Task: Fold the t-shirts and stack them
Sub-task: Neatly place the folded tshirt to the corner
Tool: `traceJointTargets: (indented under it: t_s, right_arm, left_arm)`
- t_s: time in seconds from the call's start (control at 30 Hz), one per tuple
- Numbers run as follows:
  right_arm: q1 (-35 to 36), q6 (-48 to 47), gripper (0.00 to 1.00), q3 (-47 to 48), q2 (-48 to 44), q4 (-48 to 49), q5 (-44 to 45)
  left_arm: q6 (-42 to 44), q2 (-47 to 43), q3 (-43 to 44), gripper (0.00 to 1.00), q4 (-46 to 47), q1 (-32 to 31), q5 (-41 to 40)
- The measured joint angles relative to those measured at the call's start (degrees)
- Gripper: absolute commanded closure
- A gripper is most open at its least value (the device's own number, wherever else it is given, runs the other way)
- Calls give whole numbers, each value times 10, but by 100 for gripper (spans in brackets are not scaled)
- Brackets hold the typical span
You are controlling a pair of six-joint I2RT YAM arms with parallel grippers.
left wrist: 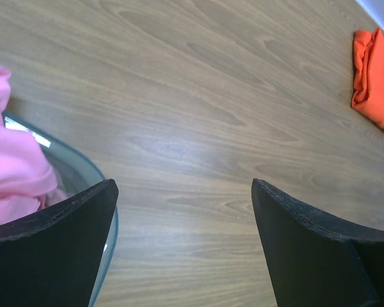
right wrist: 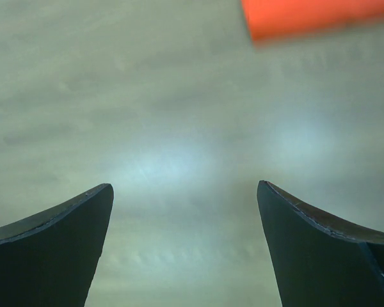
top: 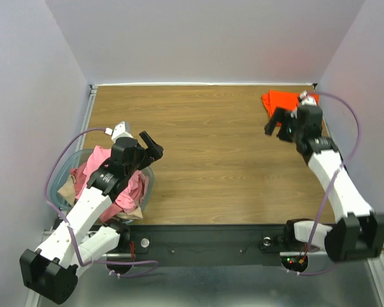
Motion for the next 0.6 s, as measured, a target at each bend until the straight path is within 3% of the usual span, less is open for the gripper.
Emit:
traceJointTargets:
  t_s: [0.07, 0.23, 0.4, 0.6]
  right_arm:
    - [-8, 27, 0, -110, -97, -1, -3]
    - [-21, 78, 0, -264, -282, -31, -29]
    - [-21, 117, 0, -282, -379, -33, -27]
    - [-21, 131, 0, -282, -421, -31, -15]
  left_arm:
    - [-4, -22, -19, 2, -5, 0, 3]
    - [-15, -45, -49, 2, -10, 0, 5]
    - [-26, -48, -61, 2, -23, 0, 5]
    - [-38, -49, -61, 2, -24, 0, 5]
